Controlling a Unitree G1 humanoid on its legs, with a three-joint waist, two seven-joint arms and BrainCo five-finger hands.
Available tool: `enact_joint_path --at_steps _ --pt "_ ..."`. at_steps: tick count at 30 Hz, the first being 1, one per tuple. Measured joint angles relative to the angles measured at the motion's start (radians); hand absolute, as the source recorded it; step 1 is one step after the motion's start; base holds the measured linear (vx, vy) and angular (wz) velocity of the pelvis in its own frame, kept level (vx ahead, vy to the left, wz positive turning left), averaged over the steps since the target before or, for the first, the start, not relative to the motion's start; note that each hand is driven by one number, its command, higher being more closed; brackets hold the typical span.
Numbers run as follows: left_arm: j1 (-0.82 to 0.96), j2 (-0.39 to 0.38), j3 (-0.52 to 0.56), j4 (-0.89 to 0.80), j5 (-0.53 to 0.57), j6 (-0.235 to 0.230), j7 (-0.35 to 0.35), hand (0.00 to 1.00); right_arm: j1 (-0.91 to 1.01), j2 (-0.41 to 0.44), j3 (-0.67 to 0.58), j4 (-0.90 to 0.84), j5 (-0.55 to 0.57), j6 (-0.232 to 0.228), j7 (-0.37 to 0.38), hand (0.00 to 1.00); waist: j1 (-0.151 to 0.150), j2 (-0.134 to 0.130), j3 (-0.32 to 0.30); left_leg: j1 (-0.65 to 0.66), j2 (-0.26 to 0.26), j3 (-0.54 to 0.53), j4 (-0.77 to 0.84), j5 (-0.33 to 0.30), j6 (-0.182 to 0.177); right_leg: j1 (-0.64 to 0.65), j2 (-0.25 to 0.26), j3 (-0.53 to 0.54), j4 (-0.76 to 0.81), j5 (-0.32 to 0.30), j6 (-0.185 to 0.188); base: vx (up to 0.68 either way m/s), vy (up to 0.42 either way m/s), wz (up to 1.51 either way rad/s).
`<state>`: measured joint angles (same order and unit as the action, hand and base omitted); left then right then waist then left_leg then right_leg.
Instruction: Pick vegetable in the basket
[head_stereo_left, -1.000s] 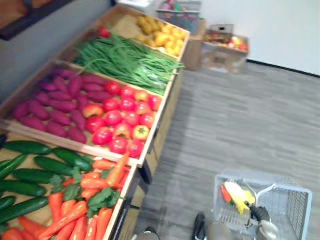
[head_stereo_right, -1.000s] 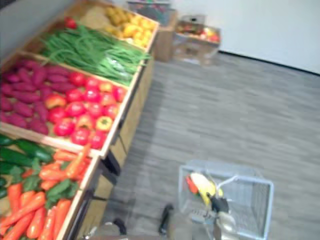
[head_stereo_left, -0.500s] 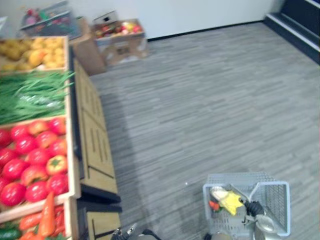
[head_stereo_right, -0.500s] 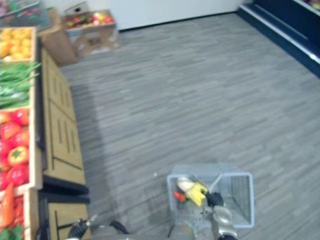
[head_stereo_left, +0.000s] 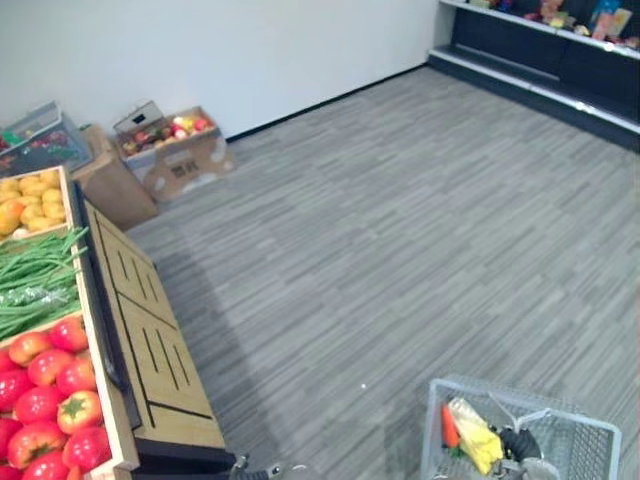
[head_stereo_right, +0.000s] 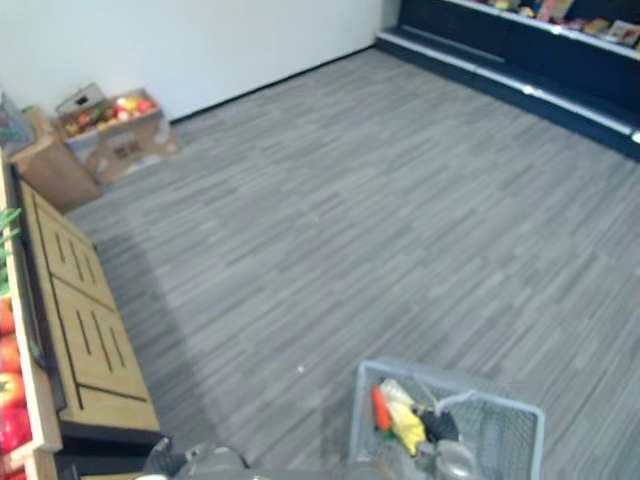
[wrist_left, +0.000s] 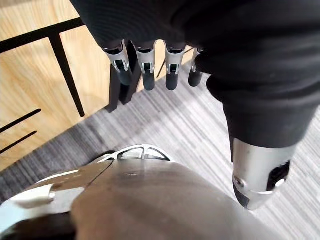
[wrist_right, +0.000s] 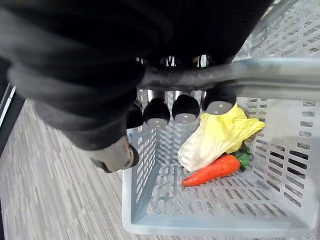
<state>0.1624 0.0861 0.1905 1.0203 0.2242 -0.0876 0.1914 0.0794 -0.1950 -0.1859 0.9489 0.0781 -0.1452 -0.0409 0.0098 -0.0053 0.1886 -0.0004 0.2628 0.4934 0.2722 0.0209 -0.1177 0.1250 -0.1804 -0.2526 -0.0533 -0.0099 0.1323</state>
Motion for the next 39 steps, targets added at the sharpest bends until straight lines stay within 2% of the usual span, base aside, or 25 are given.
enact_joint_path --at_steps 4,7,10,12,14,15,16,17,18,19,20,21,22,23,24,25,27,29,31,33,34,35,36,38,39 --pt "-0.003 -0.001 0.003 0.015 0.025 -0.015 -0.001 0.0 -0.018 -0.02 0.026 -0.001 0.0 0.0 0.0 1.0 0.029 0.002 0.001 0.0 -0.031 -0.14 -0.049 -0.065 -0.008 -0.037 0.008 0.067 -0.057 0.051 0.005 -0.02 0.089 -0.42" --pt "-0.01 -0.008 0.003 0.026 0.028 -0.019 -0.003 0.0 -0.043 -0.031 0.036 -0.001 -0.001 0.001 0.0 1.0 0.041 0.025 -0.004 0.005 -0.044 -0.198 -0.075 -0.204 -0.023 -0.068 0.012 0.101 -0.059 0.065 0.03 -0.01 0.174 -0.36" --pt "-0.013 0.003 0.005 0.027 0.031 -0.019 -0.002 0.0 -0.033 -0.02 0.039 -0.008 -0.002 0.001 0.004 1.0 0.057 -0.011 0.004 0.004 -0.097 -0.215 -0.037 -0.266 -0.008 -0.078 -0.036 0.117 -0.03 0.053 0.042 0.02 0.172 -0.18" --pt "-0.012 0.002 0.003 0.026 0.031 -0.018 -0.003 0.0 -0.039 -0.018 0.038 -0.009 -0.002 0.001 0.003 1.0 0.079 -0.011 0.002 0.007 -0.12 -0.231 -0.021 -0.307 0.004 -0.137 -0.056 0.15 0.102 0.007 0.047 0.08 0.19 -0.45" --pt "-0.008 0.002 -0.005 0.042 0.031 -0.017 -0.003 0.0 -0.057 -0.011 0.039 -0.013 -0.002 -0.001 0.004 1.0 0.075 -0.006 0.001 0.032 -0.124 -0.23 -0.027 -0.321 0.019 -0.277 -0.071 0.138 0.395 -0.024 0.062 0.13 0.16 -0.27" --pt "-0.008 0.01 -0.013 0.043 0.031 -0.015 -0.003 0.0 -0.064 -0.003 0.04 -0.015 -0.002 -0.006 0.004 1.0 0.065 0.0 0.001 0.055 -0.129 -0.243 -0.026 -0.314 0.022 -0.346 -0.091 0.15 0.572 -0.019 0.07 0.2 0.115 0.2" --pt "-0.007 0.031 -0.03 0.04 0.031 -0.012 -0.004 0.0 -0.068 0.008 0.036 -0.016 -0.002 -0.008 0.004 1.0 0.055 -0.017 0.01 0.097 -0.131 -0.272 -0.03 -0.317 0.027 -0.385 -0.116 0.166 0.718 0.005 0.104 0.32 0.053 0.41" --pt "-0.003 0.034 -0.034 0.036 0.03 -0.01 -0.005 0.0 -0.067 0.016 0.035 -0.014 -0.002 -0.008 0.002 1.0 0.049 -0.015 0.014 0.116 -0.129 -0.285 -0.034 -0.317 0.027 -0.401 -0.127 0.159 0.767 -0.011 0.106 0.32 -0.04 0.54" --pt "0.0 0.044 -0.039 0.031 0.03 -0.009 -0.006 0.0 -0.065 0.023 0.038 -0.014 -0.002 -0.007 0.005 1.0 0.043 -0.02 0.012 0.136 -0.12 -0.303 -0.041 -0.317 0.027 -0.404 -0.133 0.122 0.789 -0.069 0.088 0.34 -0.117 0.56" --pt "-0.009 0.048 -0.036 0.024 0.028 -0.006 -0.005 0.0 -0.069 0.024 0.042 -0.015 -0.002 -0.007 0.006 1.0 0.042 -0.016 0.014 0.148 -0.092 -0.325 -0.046 -0.317 0.026 -0.408 -0.113 0.071 0.754 -0.12 0.028 0.36 -0.211 0.73" --pt "-0.017 0.044 -0.035 0.008 0.024 -0.003 -0.003 0.0 -0.079 0.024 0.038 -0.021 -0.001 -0.007 0.005 1.0 0.031 -0.006 0.018 0.15 -0.057 -0.364 -0.053 -0.316 0.023 -0.426 -0.074 0.035 0.668 -0.14 -0.007 0.34 -0.243 0.62" --pt "-0.019 0.043 -0.034 0.007 0.024 -0.003 -0.003 0.0 -0.082 0.024 0.035 -0.023 -0.001 -0.007 0.005 1.0 0.027 -0.005 0.018 0.15 -0.052 -0.371 -0.057 -0.312 0.016 -0.428 -0.068 0.035 0.638 -0.138 -0.007 0.29 -0.251 0.73" --pt "-0.024 0.043 -0.033 0.001 0.024 0.001 -0.003 0.0 -0.082 0.022 0.028 -0.036 0.0 -0.01 0.005 1.0 0.015 -0.009 0.016 0.15 -0.038 -0.393 -0.064 -0.304 0.001 -0.425 -0.06 0.047 0.497 -0.113 -0.006 0.32 -0.385 0.69" --pt "-0.023 0.043 -0.027 -0.006 0.024 0.001 -0.003 0.0 -0.074 0.022 0.014 -0.036 -0.001 -0.012 0.003 1.0 0.016 -0.025 0.009 0.158 -0.031 -0.415 -0.064 -0.305 -0.023 -0.412 -0.062 0.095 0.353 -0.03 -0.031 0.33 -0.433 0.75" --pt "-0.023 0.045 -0.025 -0.006 0.024 0.002 -0.002 0.0 -0.068 0.022 0.009 -0.036 -0.001 -0.012 0.002 1.0 0.016 -0.039 0.004 0.165 -0.027 -0.428 -0.063 -0.311 -0.041 -0.402 -0.065 0.117 0.307 0.058 -0.018 0.4 -0.518 0.58" --pt "-0.04 0.018 -0.017 0.004 0.023 0.004 -0.003 0.0 -0.078 0.009 -0.015 -0.03 -0.001 -0.008 -0.005 1.0 0.021 0.016 0.012 0.168 0.03 -0.448 -0.064 -0.303 -0.073 -0.381 -0.017 0.094 0.346 0.044 0.009 0.28 -0.372 0.5" --pt "-0.044 0.0 -0.017 -0.004 0.024 -0.005 -0.001 0.0 -0.095 -0.008 -0.034 -0.03 -0.001 -0.008 -0.005 1.0 0.02 0.017 0.015 0.17 0.039 -0.462 -0.086 -0.238 -0.091 -0.422 -0.011 0.11 0.463 -0.051 0.001 0.23 -0.331 0.43" --pt "-0.052 -0.004 -0.016 -0.005 0.022 -0.005 0.002 0.0 -0.089 -0.014 -0.031 -0.022 -0.001 -0.007 0.0 1.0 0.013 0.023 0.013 0.176 0.052 -0.52 -0.117 -0.155 -0.114 -0.42 -0.032 0.057 0.554 -0.142 -0.013 0.2 -0.313 0.62" --pt "-0.051 -0.007 -0.007 -0.004 0.019 -0.011 0.003 0.0 -0.087 -0.004 -0.025 0.002 -0.001 -0.008 0.005 1.0 0.01 0.03 0.007 0.142 0.067 -0.565 -0.097 -0.099 -0.121 -0.39 -0.03 0.003 0.553 -0.172 -0.029 0.15 -0.279 0.82" --pt "-0.051 -0.007 0.013 -0.005 0.015 -0.011 0.004 0.0 -0.081 0.001 -0.023 0.018 0.0 -0.004 0.007 1.0 0.005 0.027 0.005 0.068 0.078 -0.586 -0.045 -0.024 -0.089 -0.34 -0.031 -0.071 0.505 -0.18 -0.039 0.13 -0.282 1.04" --pt "-0.05 -0.004 0.012 -0.004 0.015 -0.008 0.007 0.0 -0.073 0.011 -0.035 0.028 0.0 0.003 0.008 1.0 0.0 0.017 0.002 0.026 0.085 -0.534 -0.038 0.055 -0.045 -0.301 -0.033 -0.12 0.449 -0.177 -0.043 0.09 -0.228 0.97" --pt "-0.047 -0.003 0.012 -0.004 0.016 -0.007 0.008 0.0 -0.071 0.018 -0.046 0.039 0.001 0.005 0.007 1.0 -0.002 0.014 0.001 0.015 0.092 -0.491 -0.048 0.105 -0.03 -0.275 -0.033 -0.151 0.416 -0.172 -0.051 0.12 -0.273 1.29" --pt "-0.041 0.001 0.012 -0.004 0.017 -0.002 0.01 0.0 -0.058 0.022 -0.055 0.045 0.002 0.007 0.007 1.0 -0.006 0.008 0.004 0.003 0.113 -0.377 -0.056 0.167 -0.016 -0.221 -0.033 -0.215 0.353 -0.159 -0.064 0.12 -0.206 1.14" --pt "-0.02 -0.004 0.011 -0.002 0.018 0.005 0.012 0.0 -0.047 0.025 -0.084 0.05 0.006 0.011 0.003 1.0 -0.009 0.013 0.005 -0.016 0.108 -0.138 0.02 0.07 -0.027 -0.132 -0.029 -0.302 0.281 -0.148 -0.072 0.13 -0.147 1.19" --pt "-0.016 -0.007 0.011 -0.003 0.019 0.004 0.012 0.0 -0.036 0.026 -0.093 0.052 0.009 0.011 0.0 1.0 -0.005 0.013 0.005 -0.017 0.073 -0.065 0.039 0.003 -0.035 -0.093 -0.032 -0.337 0.254 -0.145 -0.067 0.09 -0.056 0.91"
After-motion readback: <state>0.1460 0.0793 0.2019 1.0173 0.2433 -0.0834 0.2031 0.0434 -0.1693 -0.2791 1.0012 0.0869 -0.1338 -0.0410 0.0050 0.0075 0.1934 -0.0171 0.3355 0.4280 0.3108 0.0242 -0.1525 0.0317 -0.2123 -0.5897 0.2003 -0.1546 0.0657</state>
